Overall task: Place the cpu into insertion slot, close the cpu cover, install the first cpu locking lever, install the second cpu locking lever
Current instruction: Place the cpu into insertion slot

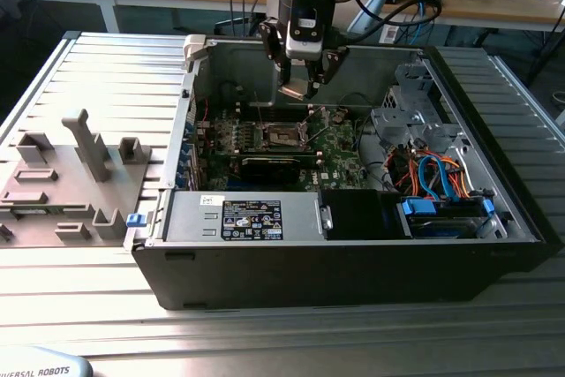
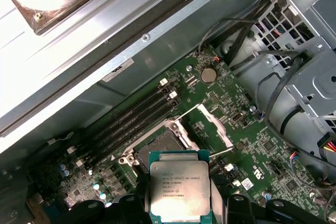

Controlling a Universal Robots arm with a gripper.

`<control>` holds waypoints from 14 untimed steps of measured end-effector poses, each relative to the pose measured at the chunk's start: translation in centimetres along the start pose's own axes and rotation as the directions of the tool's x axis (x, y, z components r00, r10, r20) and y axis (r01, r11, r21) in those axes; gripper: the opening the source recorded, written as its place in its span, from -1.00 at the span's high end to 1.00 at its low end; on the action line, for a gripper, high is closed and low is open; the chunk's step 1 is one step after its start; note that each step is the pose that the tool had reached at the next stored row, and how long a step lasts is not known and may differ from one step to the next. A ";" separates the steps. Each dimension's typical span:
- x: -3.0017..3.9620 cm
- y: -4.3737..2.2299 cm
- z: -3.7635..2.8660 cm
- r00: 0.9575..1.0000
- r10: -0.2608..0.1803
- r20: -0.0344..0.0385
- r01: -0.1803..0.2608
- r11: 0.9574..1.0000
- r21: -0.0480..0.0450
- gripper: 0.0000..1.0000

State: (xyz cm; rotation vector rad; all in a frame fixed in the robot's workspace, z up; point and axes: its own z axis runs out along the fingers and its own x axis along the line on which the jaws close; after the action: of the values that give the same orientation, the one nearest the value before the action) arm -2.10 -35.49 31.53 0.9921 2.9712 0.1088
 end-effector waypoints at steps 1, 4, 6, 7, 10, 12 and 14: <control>0.00 0.00 0.00 1.000 0.000 0.000 0.000 1.000 0.000 -0.08; 0.00 0.00 0.00 1.000 0.002 0.000 -0.002 1.000 0.000 -0.08; 0.00 0.00 0.00 1.000 0.002 0.000 -0.002 1.000 0.000 -0.08; 0.00 0.00 0.01 1.000 0.003 0.000 -0.003 1.000 0.000 -0.08; 0.00 0.00 0.01 1.000 0.004 0.000 -0.004 1.000 0.000 -0.08; 0.00 0.00 0.01 1.000 0.005 0.000 -0.005 1.000 0.000 -0.08; 0.00 0.00 0.01 1.000 0.006 0.001 -0.006 1.000 0.000 -0.08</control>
State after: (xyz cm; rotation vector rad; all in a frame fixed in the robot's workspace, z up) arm -2.10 -35.50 31.51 1.0014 2.9678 0.1086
